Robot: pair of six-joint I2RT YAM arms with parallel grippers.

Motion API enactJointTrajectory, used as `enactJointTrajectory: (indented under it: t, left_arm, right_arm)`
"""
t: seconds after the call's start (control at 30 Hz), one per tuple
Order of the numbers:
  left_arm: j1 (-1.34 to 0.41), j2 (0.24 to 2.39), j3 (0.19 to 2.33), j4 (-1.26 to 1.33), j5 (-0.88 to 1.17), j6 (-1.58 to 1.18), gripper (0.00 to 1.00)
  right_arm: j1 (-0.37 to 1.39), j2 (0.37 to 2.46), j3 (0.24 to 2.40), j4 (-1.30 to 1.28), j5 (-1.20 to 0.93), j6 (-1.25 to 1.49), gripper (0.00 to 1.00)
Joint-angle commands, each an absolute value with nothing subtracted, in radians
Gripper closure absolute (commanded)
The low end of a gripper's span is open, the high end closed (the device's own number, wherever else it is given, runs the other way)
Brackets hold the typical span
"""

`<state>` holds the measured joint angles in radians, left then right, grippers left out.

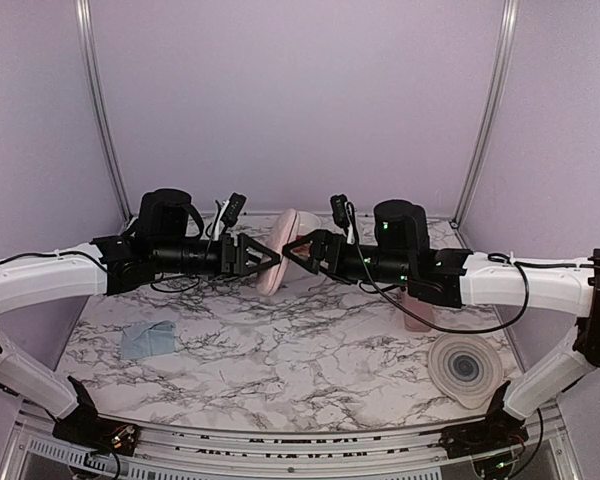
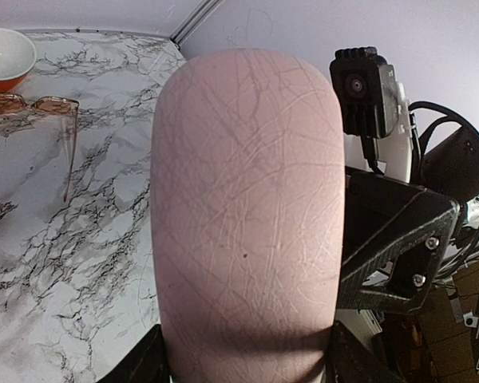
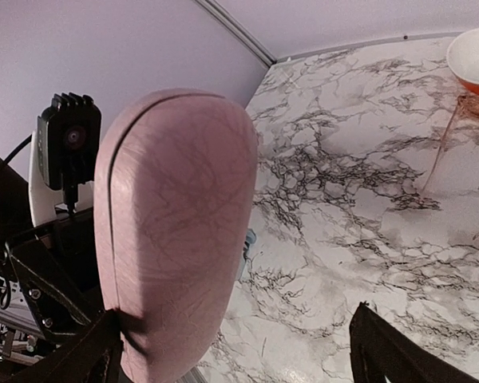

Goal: Organize the sunglasses
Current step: Open the sunglasses case.

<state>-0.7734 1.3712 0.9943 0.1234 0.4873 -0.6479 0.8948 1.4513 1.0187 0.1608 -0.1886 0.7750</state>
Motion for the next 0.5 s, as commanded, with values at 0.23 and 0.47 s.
enactJointTrajectory:
  t: [0.23,0.47]
  left_arm:
    - [-0.796,1.350,1.037,0.190,0.494,-0.650,0.76]
    - [-0.802,1.342,1.042,0.192,0.489,-0.652,0.76]
  right_arm:
    - [0.900,1.459,1.035,0.101,-0.120,0.753,0.04]
    - [0.900,1.455,1.028,0.064,-0.083,0.744,0.05]
